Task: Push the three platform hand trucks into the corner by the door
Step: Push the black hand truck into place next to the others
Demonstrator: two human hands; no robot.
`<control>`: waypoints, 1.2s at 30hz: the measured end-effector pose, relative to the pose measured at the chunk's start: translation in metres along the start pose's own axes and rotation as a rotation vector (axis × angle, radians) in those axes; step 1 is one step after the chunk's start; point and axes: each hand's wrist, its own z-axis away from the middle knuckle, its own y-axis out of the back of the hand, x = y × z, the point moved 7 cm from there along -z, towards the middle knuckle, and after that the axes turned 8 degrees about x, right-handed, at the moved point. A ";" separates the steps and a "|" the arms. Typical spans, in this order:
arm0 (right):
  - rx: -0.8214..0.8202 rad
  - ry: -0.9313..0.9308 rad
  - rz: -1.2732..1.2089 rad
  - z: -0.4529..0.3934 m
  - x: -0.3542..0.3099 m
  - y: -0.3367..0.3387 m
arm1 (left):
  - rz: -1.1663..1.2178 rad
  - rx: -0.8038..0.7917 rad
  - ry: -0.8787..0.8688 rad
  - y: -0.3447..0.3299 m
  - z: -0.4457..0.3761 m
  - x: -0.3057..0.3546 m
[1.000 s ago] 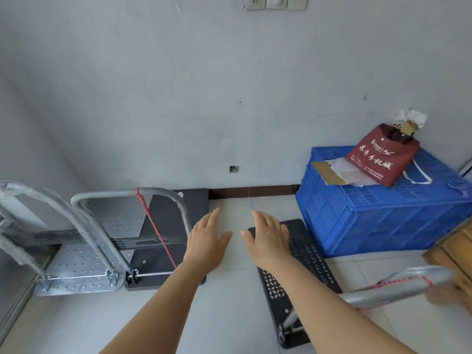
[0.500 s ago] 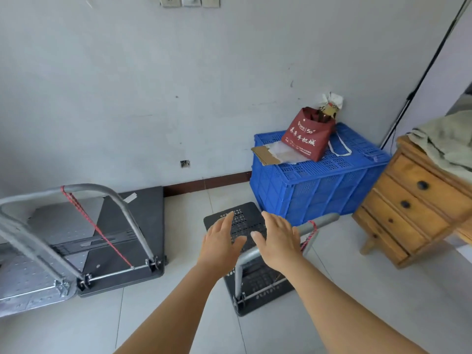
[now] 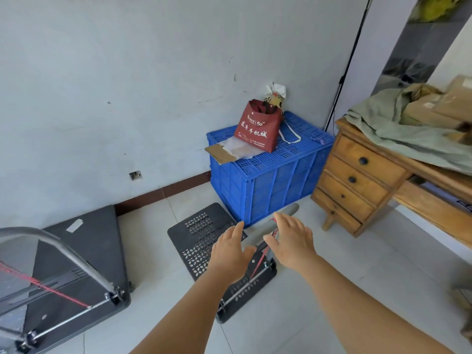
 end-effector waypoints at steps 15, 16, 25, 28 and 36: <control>-0.250 0.344 0.137 -0.086 0.062 -0.018 | -0.068 -0.066 0.197 -0.057 -0.055 0.029; -0.276 0.392 0.147 -0.090 0.064 -0.021 | -0.120 -0.061 0.214 -0.059 -0.056 0.029; -0.424 0.652 0.121 -0.109 0.048 -0.042 | -0.303 0.037 0.412 -0.040 -0.038 0.025; -0.455 0.727 0.164 -0.103 0.033 -0.049 | -0.295 0.032 0.465 -0.030 -0.031 0.016; -0.468 0.785 0.140 -0.106 -0.001 -0.060 | -0.278 0.076 0.511 -0.015 -0.024 -0.009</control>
